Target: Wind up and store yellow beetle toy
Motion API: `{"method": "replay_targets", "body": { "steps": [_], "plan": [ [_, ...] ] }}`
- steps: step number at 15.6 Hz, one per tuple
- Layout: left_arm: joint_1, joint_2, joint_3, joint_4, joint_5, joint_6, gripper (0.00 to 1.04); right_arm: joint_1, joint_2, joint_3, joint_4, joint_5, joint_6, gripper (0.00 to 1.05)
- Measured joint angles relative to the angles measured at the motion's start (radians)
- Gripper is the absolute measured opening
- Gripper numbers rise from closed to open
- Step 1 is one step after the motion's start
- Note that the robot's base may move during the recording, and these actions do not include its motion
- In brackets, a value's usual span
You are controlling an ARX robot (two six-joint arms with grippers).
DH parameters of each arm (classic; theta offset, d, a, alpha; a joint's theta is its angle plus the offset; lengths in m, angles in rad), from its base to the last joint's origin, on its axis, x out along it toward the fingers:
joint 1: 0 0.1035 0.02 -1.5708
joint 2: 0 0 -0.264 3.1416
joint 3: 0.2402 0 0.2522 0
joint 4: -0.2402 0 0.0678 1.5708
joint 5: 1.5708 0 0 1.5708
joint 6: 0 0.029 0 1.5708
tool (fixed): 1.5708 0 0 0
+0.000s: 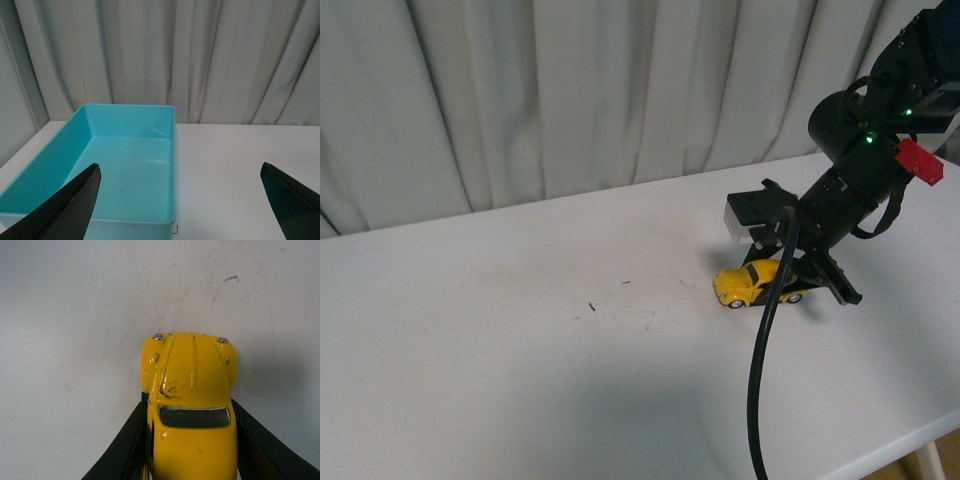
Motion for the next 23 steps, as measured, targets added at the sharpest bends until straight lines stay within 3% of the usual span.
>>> {"method": "replay_targets", "body": {
  "steps": [2,6,7,8,23],
  "plan": [
    [0.000,0.000,0.000,0.000,0.000,0.000,0.98,0.002,-0.006,0.000,-0.016,0.006,-0.026,0.41],
    [0.000,0.000,0.000,0.000,0.001,0.000,0.98,0.008,0.008,0.000,-0.058,0.001,-0.042,0.74],
    [0.000,0.000,0.000,0.000,0.000,0.000,0.98,0.008,0.008,0.008,-0.080,0.003,-0.036,0.95],
    [0.000,0.000,0.000,0.000,0.000,0.000,0.98,0.008,0.008,0.009,-0.084,0.004,-0.034,1.00],
    [0.000,0.000,0.000,0.000,0.000,0.000,0.98,0.022,-0.009,-0.006,-0.051,-0.009,-0.027,0.98]
  ]
}}
